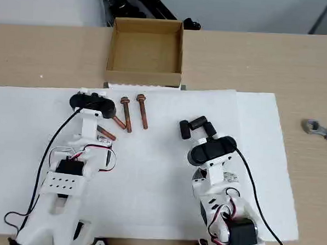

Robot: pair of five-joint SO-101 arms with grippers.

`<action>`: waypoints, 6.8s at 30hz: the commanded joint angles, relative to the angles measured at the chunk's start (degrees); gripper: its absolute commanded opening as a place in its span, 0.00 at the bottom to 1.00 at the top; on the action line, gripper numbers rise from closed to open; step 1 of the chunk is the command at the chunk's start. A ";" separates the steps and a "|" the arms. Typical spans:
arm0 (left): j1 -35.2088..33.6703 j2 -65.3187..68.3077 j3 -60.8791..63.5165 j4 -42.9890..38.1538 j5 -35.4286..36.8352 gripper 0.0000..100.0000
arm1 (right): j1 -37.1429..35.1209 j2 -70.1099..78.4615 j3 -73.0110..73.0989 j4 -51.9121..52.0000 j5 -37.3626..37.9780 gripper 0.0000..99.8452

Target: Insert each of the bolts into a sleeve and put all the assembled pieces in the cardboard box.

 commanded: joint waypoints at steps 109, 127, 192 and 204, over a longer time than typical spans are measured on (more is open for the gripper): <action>-9.41 61.80 -87.96 62.51 44.66 0.17 | 0.04 101.93 -89.58 25.98 -3.60 0.08; -9.05 75.25 -85.49 55.03 46.77 0.09 | 0.04 101.93 -89.49 25.89 -3.60 0.08; -10.81 29.36 -79.52 64.79 23.30 0.00 | -6.37 122.59 -89.32 0.48 -14.15 0.15; -10.90 29.36 -79.52 64.79 21.71 0.00 | -6.29 122.24 -89.23 1.71 -8.44 0.00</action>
